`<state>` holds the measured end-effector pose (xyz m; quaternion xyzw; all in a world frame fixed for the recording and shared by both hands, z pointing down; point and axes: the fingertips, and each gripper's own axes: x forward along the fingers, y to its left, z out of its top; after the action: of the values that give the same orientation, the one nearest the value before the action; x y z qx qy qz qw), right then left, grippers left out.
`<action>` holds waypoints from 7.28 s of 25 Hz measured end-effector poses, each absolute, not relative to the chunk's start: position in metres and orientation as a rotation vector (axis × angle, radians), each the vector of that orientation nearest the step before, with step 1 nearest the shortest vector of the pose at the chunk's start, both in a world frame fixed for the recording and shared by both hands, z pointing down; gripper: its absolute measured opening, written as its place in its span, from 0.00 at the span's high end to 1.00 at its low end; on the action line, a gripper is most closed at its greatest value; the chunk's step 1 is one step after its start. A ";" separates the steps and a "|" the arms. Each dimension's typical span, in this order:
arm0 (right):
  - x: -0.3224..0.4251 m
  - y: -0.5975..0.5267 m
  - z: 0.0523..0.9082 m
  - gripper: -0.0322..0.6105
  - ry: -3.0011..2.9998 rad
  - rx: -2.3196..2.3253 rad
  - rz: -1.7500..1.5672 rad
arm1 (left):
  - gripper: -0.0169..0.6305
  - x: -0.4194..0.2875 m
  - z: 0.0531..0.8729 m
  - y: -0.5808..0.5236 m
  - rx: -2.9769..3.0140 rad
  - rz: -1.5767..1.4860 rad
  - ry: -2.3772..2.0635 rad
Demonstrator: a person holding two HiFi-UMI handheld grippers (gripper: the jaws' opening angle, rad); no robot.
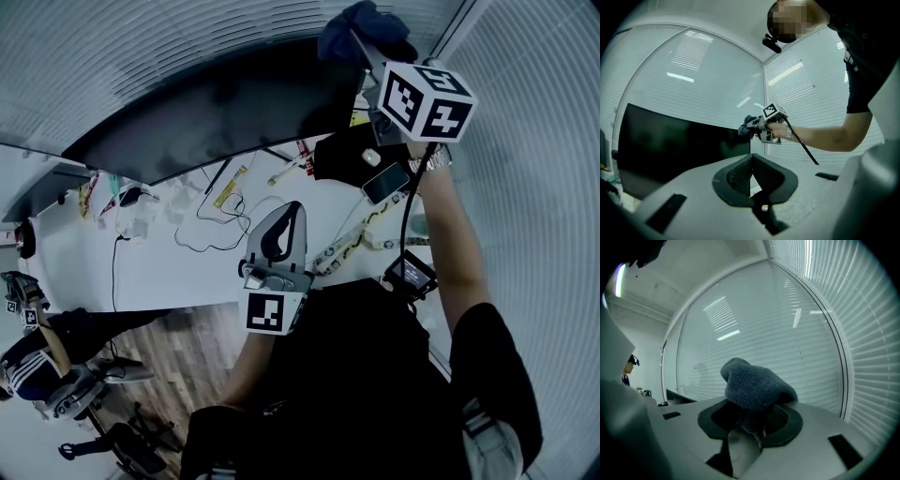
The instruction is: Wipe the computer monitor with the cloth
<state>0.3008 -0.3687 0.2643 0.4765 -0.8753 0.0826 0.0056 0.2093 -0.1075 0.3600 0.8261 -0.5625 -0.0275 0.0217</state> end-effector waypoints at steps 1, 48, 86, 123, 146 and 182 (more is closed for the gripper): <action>0.305 -0.368 0.264 0.74 -2.740 1.501 0.262 | 0.96 0.211 0.360 -0.107 2.563 -0.084 -1.741; 0.317 -0.357 0.432 0.74 -2.496 1.397 0.523 | 0.96 0.217 0.398 -0.102 2.484 -0.010 -1.701; 0.313 -0.348 0.603 0.74 -2.238 1.257 0.706 | 0.96 0.202 0.450 -0.127 2.401 0.092 -1.693; 0.238 -0.327 0.611 0.75 -2.071 1.427 0.745 | 0.96 0.059 0.457 -0.099 2.374 0.046 -1.672; 0.110 -0.292 0.617 0.75 -2.054 1.396 0.744 | 0.96 -0.064 0.455 -0.079 2.365 0.012 -1.675; -0.097 -0.231 0.626 0.75 -2.131 1.201 0.733 | 0.96 -0.211 0.464 -0.035 2.299 -0.041 -1.759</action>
<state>-0.0975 -0.2313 0.6261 0.4502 -0.7987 0.2746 0.2897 -0.2115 -0.0355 0.4643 0.7882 -0.6028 -0.0139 0.1229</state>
